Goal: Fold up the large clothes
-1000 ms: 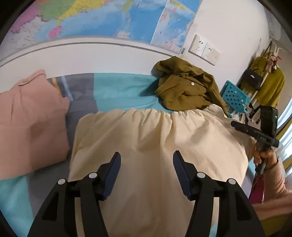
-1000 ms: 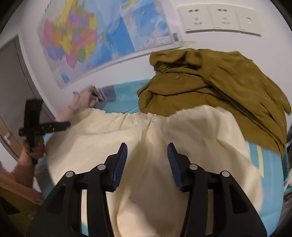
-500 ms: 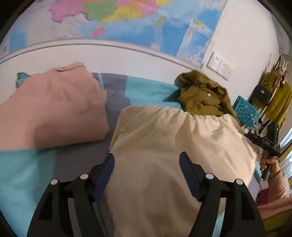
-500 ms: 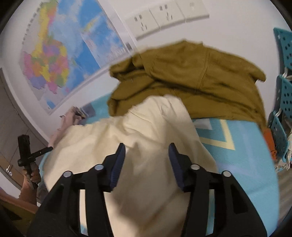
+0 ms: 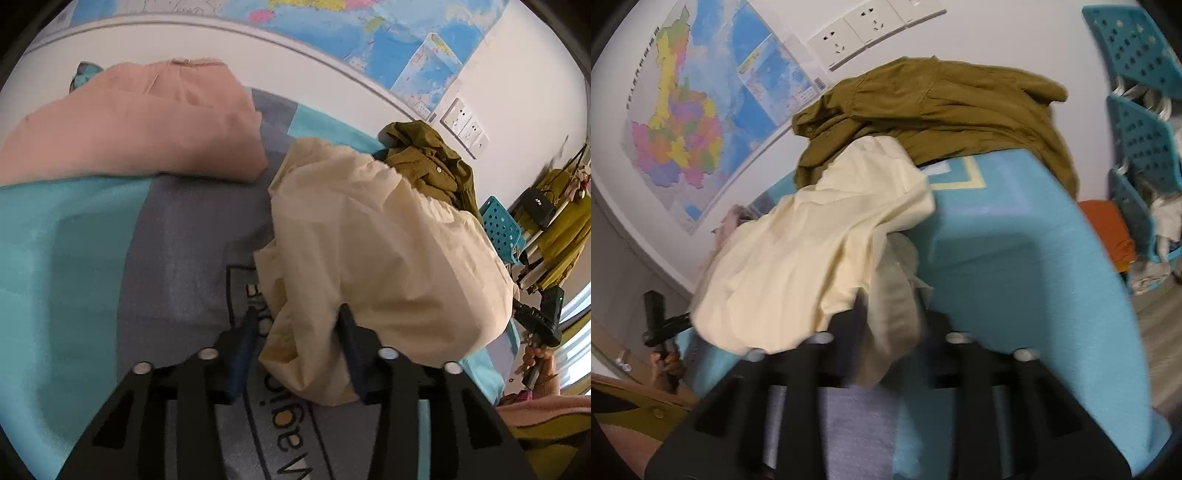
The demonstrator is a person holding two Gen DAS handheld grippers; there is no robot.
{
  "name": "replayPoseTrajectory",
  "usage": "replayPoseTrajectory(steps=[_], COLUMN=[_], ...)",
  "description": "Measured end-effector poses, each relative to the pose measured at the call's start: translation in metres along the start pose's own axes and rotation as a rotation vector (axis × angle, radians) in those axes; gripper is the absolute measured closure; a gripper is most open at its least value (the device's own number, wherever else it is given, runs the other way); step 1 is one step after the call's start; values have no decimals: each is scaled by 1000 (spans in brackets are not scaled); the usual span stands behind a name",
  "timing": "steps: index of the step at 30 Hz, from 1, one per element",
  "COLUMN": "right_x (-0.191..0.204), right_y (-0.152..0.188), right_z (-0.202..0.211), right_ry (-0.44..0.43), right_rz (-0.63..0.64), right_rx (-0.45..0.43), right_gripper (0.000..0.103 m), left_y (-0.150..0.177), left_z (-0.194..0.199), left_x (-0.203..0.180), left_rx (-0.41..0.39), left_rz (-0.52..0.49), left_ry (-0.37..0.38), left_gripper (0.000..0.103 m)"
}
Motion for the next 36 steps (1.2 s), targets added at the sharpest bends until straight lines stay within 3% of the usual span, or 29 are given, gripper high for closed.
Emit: replayPoseTrajectory(steps=[3, 6, 8, 10, 11, 12, 15, 16, 19, 23, 27, 28, 31, 33, 36], right_x=[-3, -2, -8, -6, -3, 0, 5, 4, 9, 4, 6, 5, -11, -9, -3], right_y=[-13, -11, -9, -4, 0, 4, 21, 26, 29, 5, 11, 13, 14, 18, 26], right_z=[10, -5, -2, 16, 24, 29, 26, 17, 1, 16, -4, -4, 14, 29, 39], right_ry=[2, 74, 93, 50, 35, 30, 47, 57, 71, 175, 239, 251, 239, 166, 46], right_rz=[14, 77, 57, 51, 66, 81, 122, 126, 192, 183, 203, 191, 43, -3, -79], right_rx=[-61, -11, -17, -47, -57, -59, -2, 30, 63, -55, 15, 18, -9, -36, -29], right_gripper=[92, 91, 75, 69, 55, 50, 47, 49, 99, 101, 100, 98, 73, 69, 38], left_y=[0, 3, 5, 6, 6, 7, 5, 5, 5, 5, 8, 9, 14, 18, 29], left_z=[-2, -2, -2, -1, -1, 0, -2, -2, -2, -1, 1, 1, 7, 14, 26], left_x=[-6, -5, -1, 0, 0, 0, -1, -1, -1, -1, -3, -3, -6, -6, -6], left_rx=[21, 21, 24, 21, 20, 20, 25, 26, 28, 30, 30, 29, 34, 47, 62], left_rz=[-16, -2, 24, 24, 18, 14, 15, 15, 13, 6, 13, 9, -4, 3, 24], left_ry=[-47, -46, -36, -49, -57, -63, -63, -62, -64, -79, -100, -112, -130, -117, -61], left_gripper=[68, 67, 66, 62, 61, 60, 59, 59, 59, 59, 54, 51, 47, 45, 45])
Point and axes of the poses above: each gripper's, at about its wrist camera, not at the fingertips, and z roughly against the way its jaws point, x to its left, y to its underside, the point moved 3 cm from there along -z, roughly the way its jaws point, and after that the axes turned 1 degree about -y, right-handed, at the moved point
